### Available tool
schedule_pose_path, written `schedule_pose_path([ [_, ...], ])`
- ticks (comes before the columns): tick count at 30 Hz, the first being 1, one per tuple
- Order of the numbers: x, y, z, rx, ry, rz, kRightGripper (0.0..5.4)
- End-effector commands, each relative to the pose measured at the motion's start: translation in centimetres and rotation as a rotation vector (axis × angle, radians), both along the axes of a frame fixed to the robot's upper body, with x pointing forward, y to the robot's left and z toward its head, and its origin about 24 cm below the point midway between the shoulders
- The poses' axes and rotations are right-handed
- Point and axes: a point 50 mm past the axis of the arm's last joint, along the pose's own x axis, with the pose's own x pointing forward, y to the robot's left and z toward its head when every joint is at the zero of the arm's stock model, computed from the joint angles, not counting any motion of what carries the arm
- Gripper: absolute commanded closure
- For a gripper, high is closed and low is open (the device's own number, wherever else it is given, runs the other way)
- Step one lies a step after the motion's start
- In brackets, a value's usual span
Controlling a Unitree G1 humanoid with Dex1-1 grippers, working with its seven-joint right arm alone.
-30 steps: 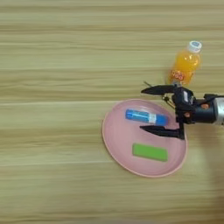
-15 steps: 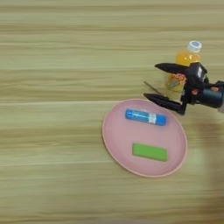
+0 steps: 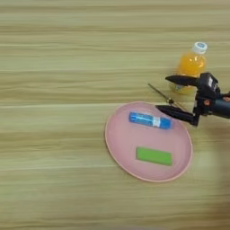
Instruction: Move the objects on the table
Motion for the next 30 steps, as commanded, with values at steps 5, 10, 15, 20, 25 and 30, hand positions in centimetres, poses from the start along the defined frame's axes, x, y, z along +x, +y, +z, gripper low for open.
schedule_pose_path([
  [5, 2.0, -1.9, 3.5, -0.04, -0.11, -0.076, 0.06],
  [10, 2.1, -2.6, 3.5, -0.033, -0.095, -0.09, 0.06],
  [15, 2.0, -3.3, 3.3, -0.024, -0.074, -0.103, 0.06],
  [20, 2.0, -3.8, 2.9, -0.022, -0.041, -0.12, 0.06],
  [25, 2.0, -4.3, 2.6, -0.019, -0.023, -0.142, 0.06],
  [30, 1.9, -5.3, 2.4, -0.02, 0.001, -0.184, 0.06],
])
